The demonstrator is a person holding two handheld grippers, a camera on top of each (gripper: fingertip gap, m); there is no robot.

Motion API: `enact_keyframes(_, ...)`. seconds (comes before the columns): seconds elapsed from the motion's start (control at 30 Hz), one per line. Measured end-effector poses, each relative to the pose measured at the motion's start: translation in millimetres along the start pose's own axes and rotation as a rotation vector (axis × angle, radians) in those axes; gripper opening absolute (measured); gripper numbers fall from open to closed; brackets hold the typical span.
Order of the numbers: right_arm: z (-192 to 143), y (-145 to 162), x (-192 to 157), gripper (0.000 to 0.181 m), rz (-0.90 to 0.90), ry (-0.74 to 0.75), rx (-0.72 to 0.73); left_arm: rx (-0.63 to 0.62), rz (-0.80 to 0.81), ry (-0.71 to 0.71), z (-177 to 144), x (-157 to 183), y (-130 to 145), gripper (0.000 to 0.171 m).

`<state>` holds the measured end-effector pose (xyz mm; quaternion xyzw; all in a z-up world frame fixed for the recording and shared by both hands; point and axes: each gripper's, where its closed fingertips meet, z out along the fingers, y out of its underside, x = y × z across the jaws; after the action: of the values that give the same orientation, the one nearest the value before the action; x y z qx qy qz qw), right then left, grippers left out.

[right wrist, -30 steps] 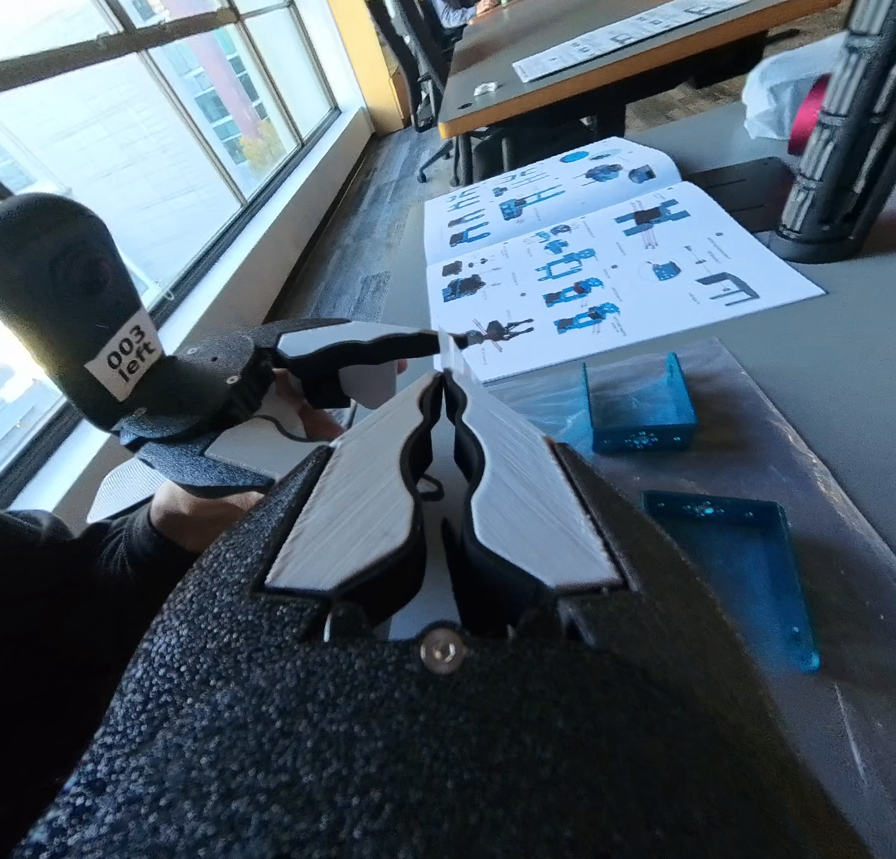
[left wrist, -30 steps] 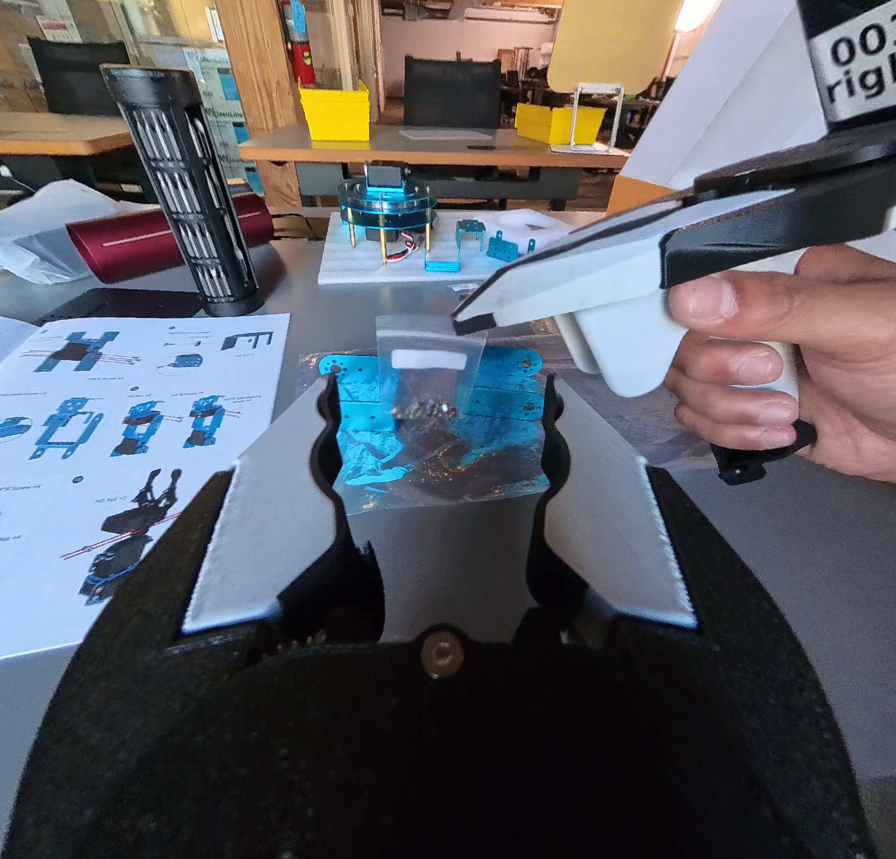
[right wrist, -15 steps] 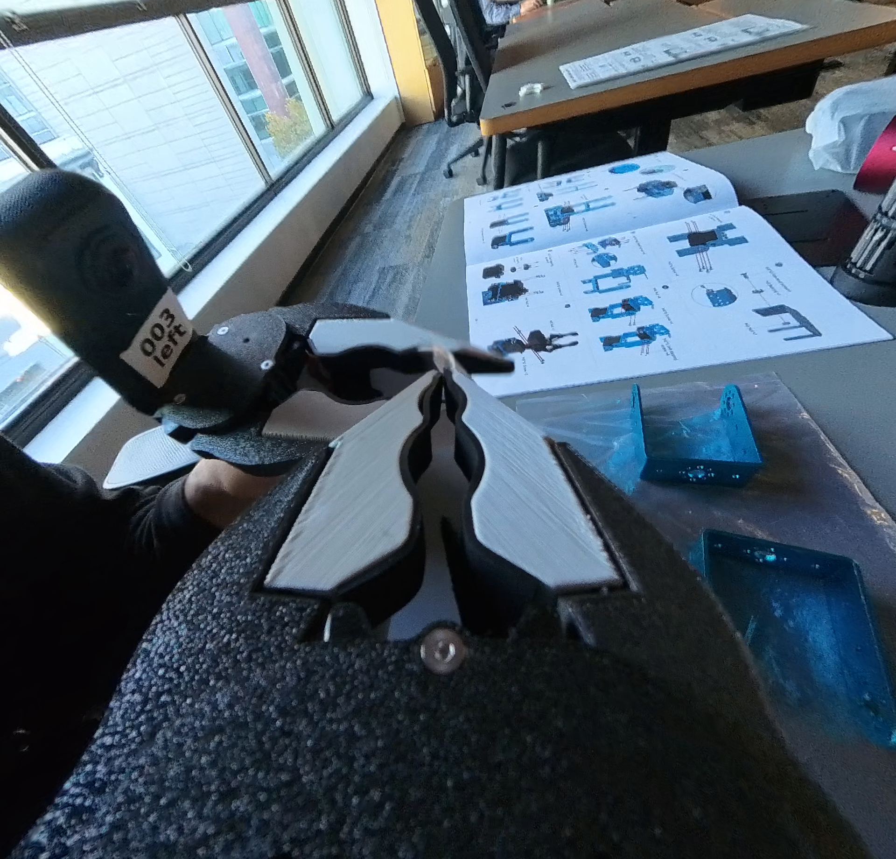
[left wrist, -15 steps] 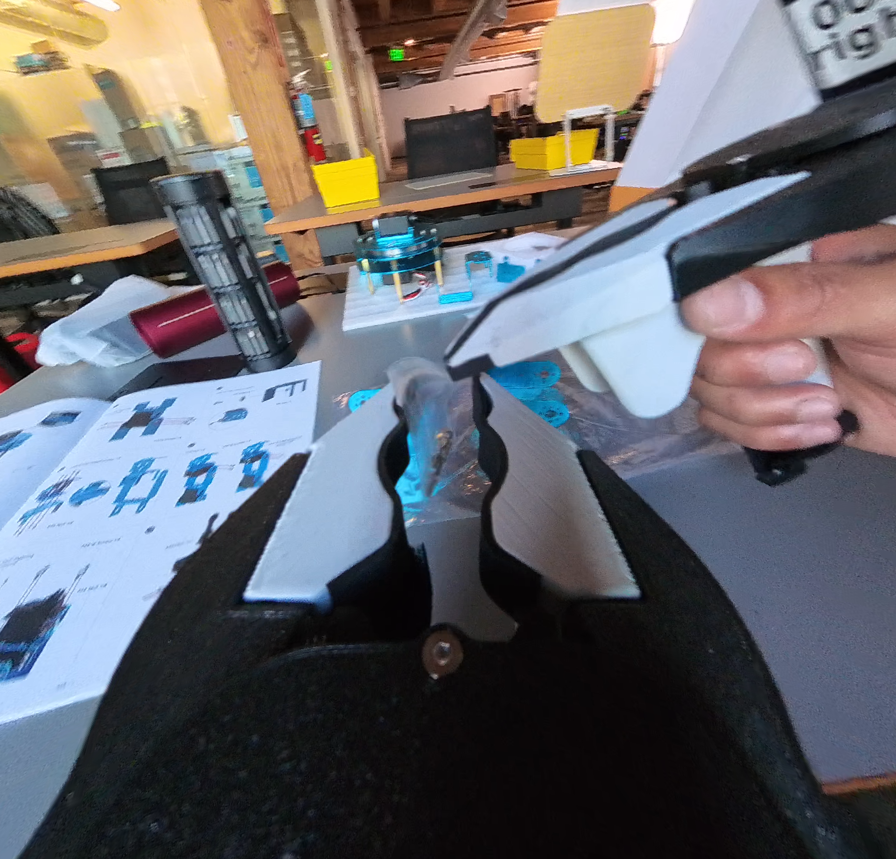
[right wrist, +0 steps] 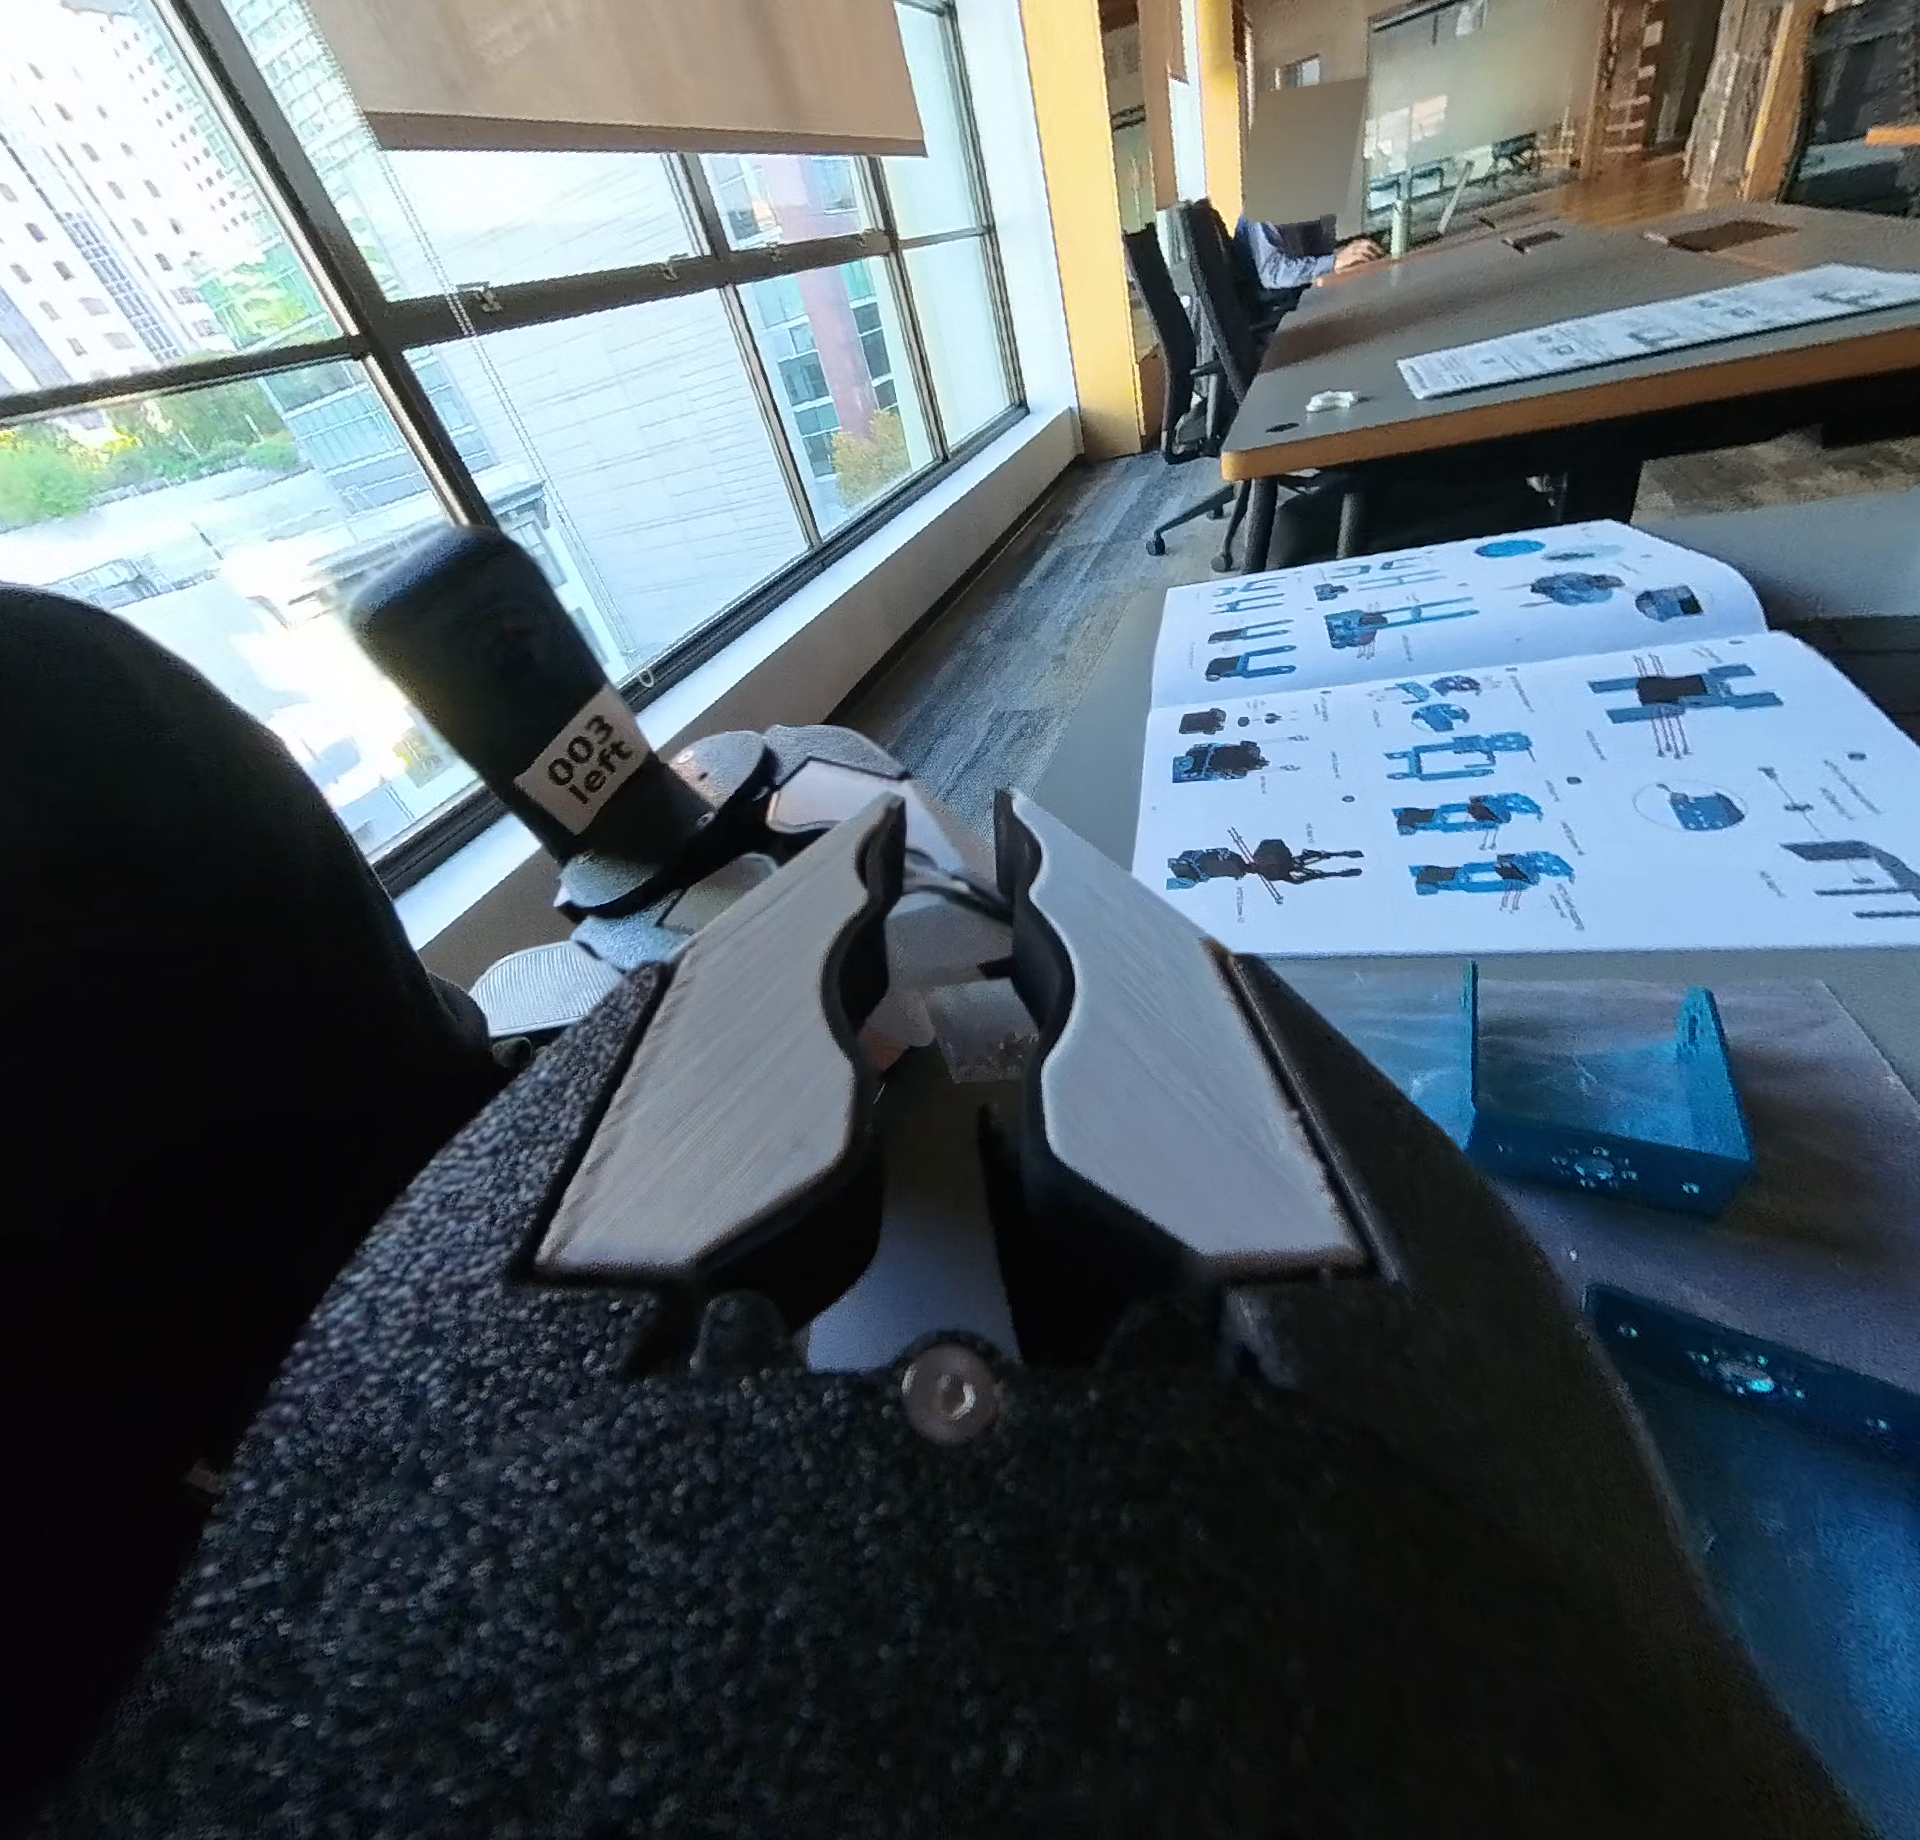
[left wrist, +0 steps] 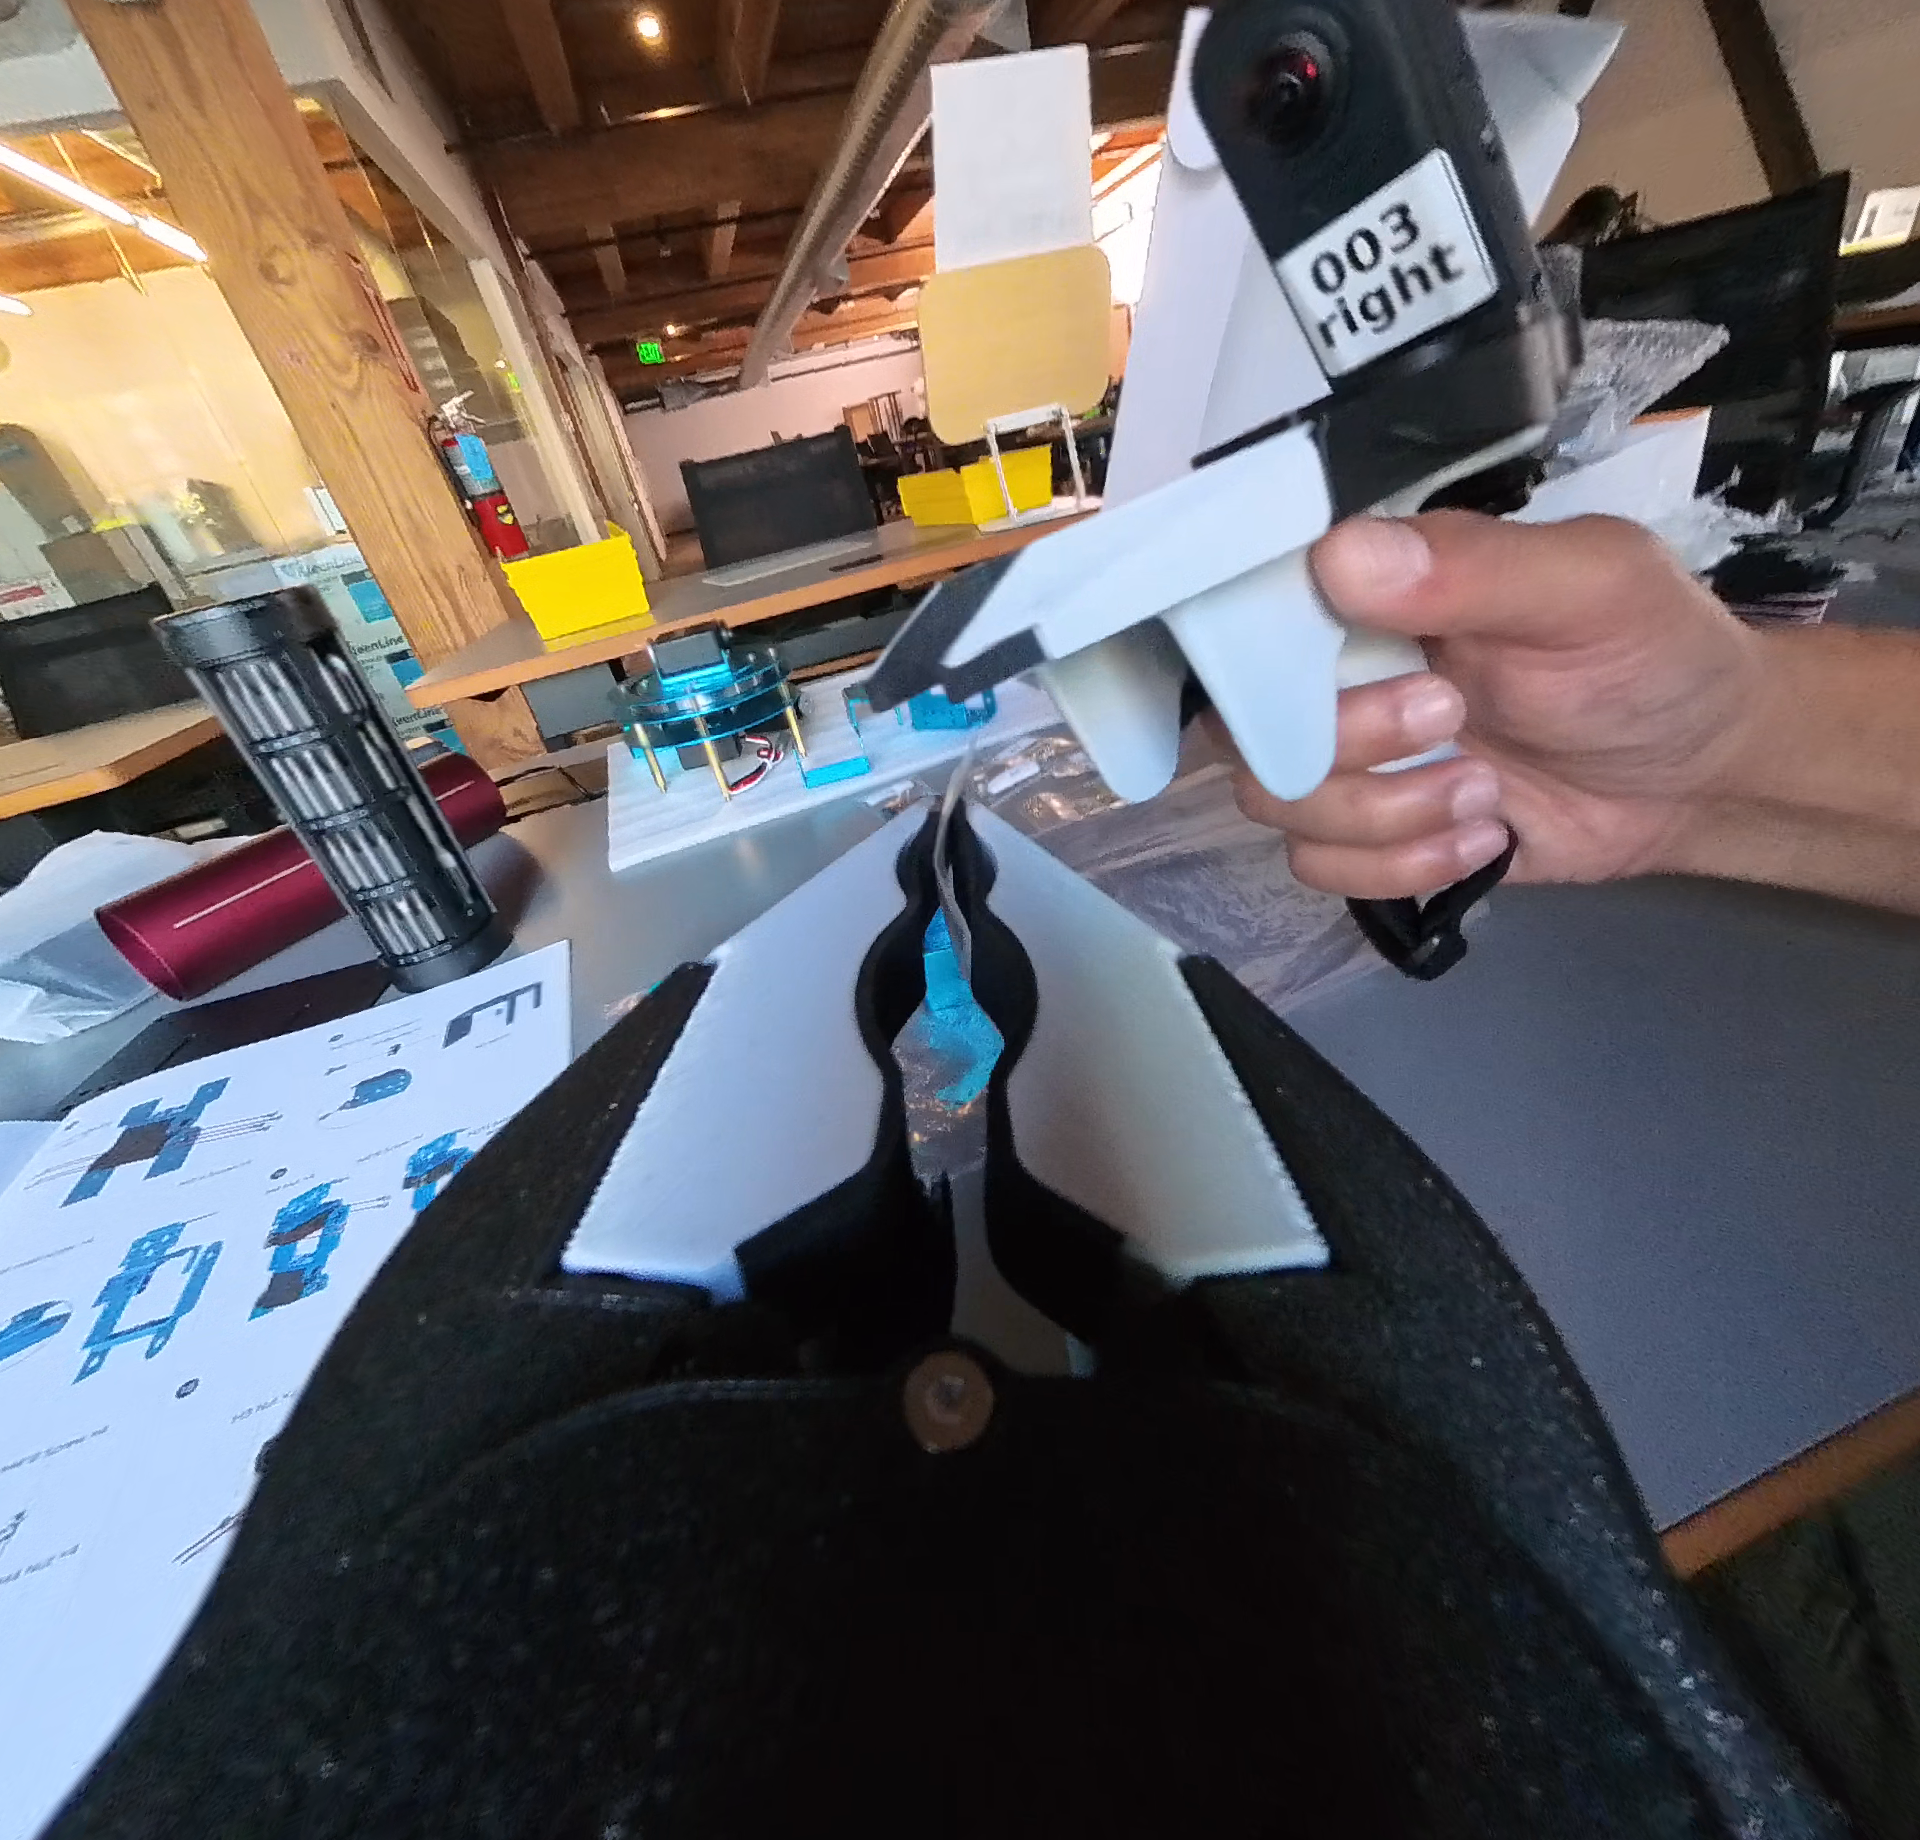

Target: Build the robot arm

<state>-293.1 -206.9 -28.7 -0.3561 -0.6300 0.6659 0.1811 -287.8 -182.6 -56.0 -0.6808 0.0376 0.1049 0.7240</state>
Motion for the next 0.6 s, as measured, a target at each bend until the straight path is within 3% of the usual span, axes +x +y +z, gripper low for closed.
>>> enact_keyframes(0.07,2,-2,-2,0.019,-0.041,0.018,0.019,0.042,-0.03,0.002,-4,-4,-5,0.0)
enact_keyframes(0.23,7,-11,-1,0.042,-0.115,0.142,0.103,0.114,-0.028,-0.185,-17,-38,-12,0.0)
enact_keyframes(0.37,18,-7,-4,0.035,-0.276,0.282,0.064,0.125,0.1,-0.206,-19,-35,-13,0.0)
enact_keyframes(0.6,21,1,-9,0.02,-0.381,0.292,-0.011,0.077,0.241,-0.282,-11,-30,-7,0.0)
